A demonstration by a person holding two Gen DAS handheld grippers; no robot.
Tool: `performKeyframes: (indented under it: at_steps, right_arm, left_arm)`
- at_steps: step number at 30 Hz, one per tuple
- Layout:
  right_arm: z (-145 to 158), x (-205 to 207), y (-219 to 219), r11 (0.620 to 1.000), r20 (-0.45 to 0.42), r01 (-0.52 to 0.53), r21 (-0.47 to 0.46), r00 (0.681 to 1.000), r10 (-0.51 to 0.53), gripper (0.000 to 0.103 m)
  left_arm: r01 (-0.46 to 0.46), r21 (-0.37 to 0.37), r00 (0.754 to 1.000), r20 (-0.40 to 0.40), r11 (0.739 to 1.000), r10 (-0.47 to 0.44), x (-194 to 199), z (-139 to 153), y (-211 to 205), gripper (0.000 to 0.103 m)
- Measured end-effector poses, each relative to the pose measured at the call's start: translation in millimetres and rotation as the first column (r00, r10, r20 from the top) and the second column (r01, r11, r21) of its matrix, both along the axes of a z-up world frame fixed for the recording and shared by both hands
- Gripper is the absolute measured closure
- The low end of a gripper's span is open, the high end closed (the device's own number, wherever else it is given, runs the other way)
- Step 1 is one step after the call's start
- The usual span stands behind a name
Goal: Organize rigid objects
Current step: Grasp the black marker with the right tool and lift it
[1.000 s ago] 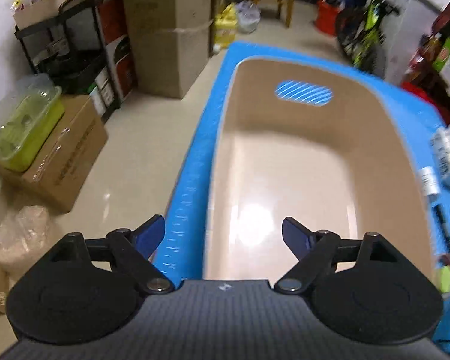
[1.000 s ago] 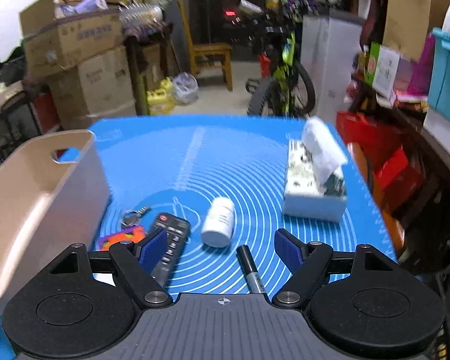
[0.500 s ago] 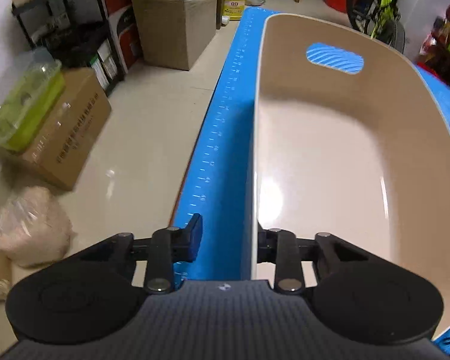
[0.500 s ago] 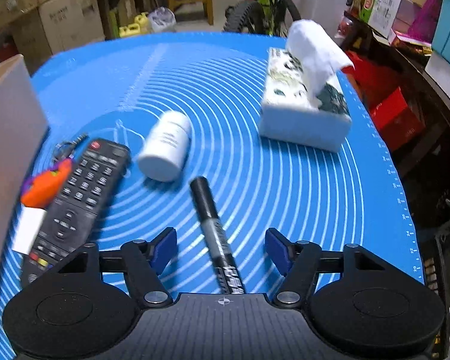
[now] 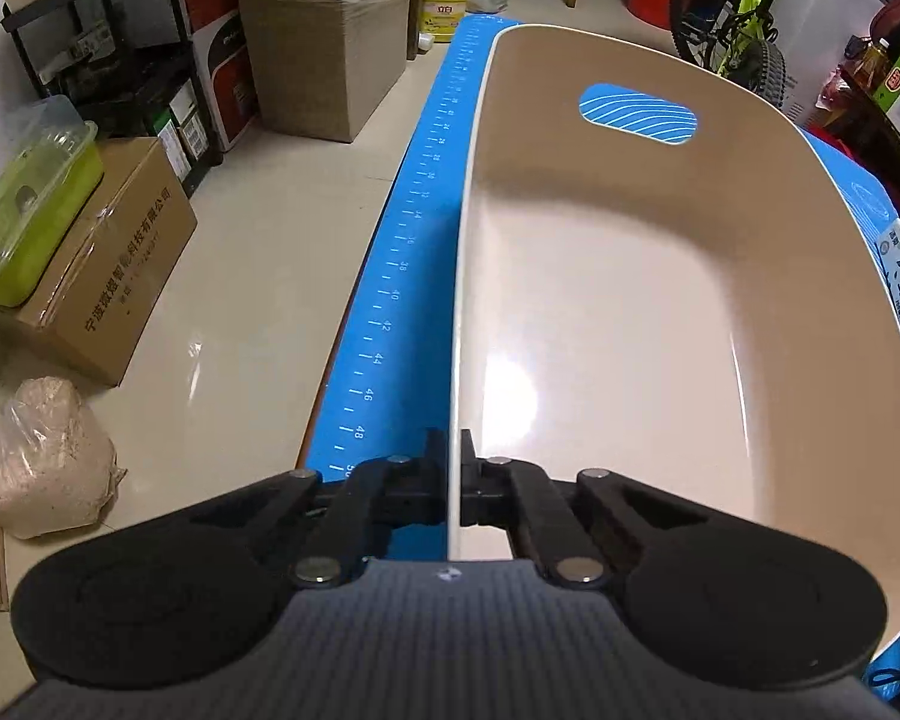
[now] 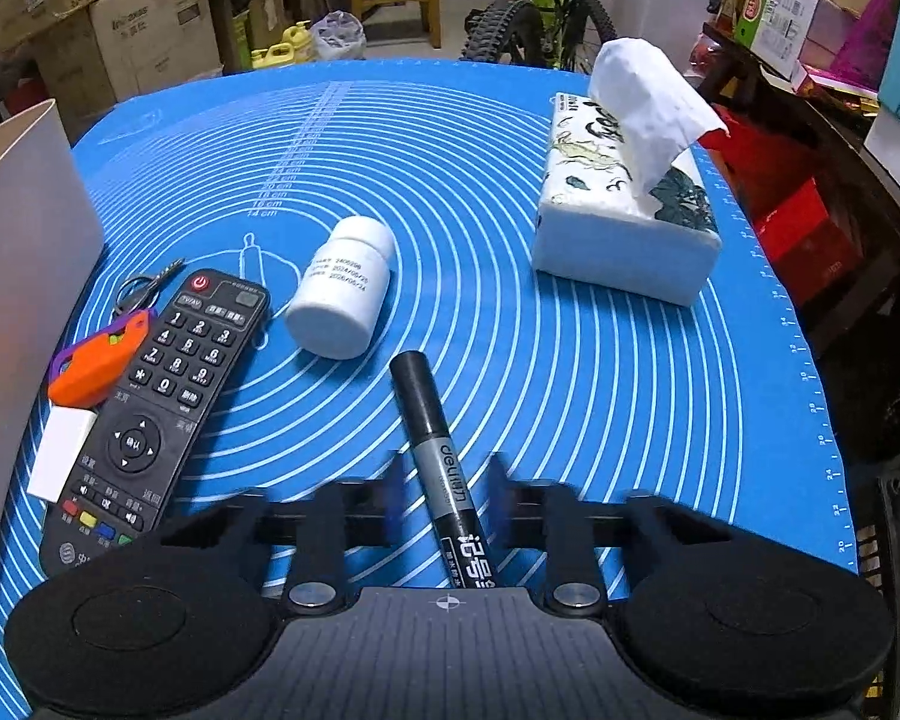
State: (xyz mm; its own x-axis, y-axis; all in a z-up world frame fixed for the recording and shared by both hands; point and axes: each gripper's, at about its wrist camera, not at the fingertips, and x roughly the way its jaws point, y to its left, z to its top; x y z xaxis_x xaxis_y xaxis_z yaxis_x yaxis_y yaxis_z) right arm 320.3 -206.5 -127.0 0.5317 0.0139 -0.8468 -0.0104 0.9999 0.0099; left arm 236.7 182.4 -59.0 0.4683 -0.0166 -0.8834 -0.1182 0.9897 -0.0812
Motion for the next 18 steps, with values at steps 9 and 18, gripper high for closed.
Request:
performKeyframes:
  at_steps: [9,18]
  right_arm:
    - [20,-3,9,0.999,0.061,0.011,-0.036,0.998,-0.009,0.079]
    - [90,-25,44,1.000,0.252,0.007,0.025,0.968,-0.013,0.079]
  left_arm:
    - [-0.001,-0.003,1.000,0.002,1.000,0.001,1,0,4,0.100]
    - [-0.016,0.004,1.000,-0.002,1.000,0.016,1,1,2,0.100]
